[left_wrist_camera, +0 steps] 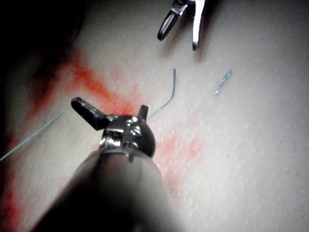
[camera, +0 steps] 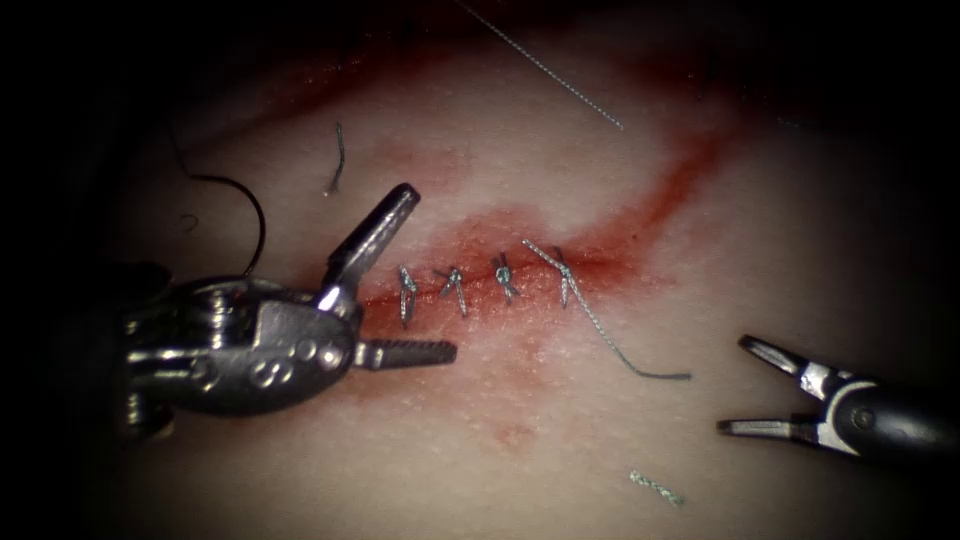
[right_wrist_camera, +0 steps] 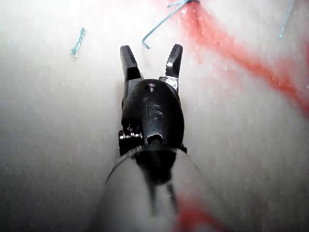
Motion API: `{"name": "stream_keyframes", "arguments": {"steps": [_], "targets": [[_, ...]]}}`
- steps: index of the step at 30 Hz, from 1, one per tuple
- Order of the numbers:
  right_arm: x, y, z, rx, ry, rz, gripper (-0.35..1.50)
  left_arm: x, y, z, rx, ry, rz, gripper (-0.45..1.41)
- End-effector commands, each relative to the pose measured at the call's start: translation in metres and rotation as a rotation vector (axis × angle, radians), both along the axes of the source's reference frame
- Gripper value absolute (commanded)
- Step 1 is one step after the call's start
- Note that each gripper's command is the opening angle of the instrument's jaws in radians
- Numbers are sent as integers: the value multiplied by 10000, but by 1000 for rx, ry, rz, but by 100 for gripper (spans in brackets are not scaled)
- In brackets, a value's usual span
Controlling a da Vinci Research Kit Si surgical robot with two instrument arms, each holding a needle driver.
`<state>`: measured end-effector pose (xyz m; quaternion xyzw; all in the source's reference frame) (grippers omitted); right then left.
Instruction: Wound Closure
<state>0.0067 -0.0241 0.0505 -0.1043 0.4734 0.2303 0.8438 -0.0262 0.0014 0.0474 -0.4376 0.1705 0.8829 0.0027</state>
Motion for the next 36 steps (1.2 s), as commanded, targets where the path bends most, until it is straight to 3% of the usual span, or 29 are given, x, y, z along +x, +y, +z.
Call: {"name": "stream_keyframes", "arguments": {"steps": [1,12,18,22,36], "targets": [[-2,6,4,-7,23,-49,88,-25,-6,17,10,-12,-14,88],[-21,22,-6,-25,13,-87,116,-93,-23,82,126,-52,-61,86],[-23,23,-6,-18,0,-100,106,-111,-40,111,211,-12,-51,79],[-22,21,-4,18,-45,-138,82,-130,-52,131,249,-3,-21,64],[-6,17,5,8,-60,-130,89,-161,-53,175,297,-39,-56,51]]}}
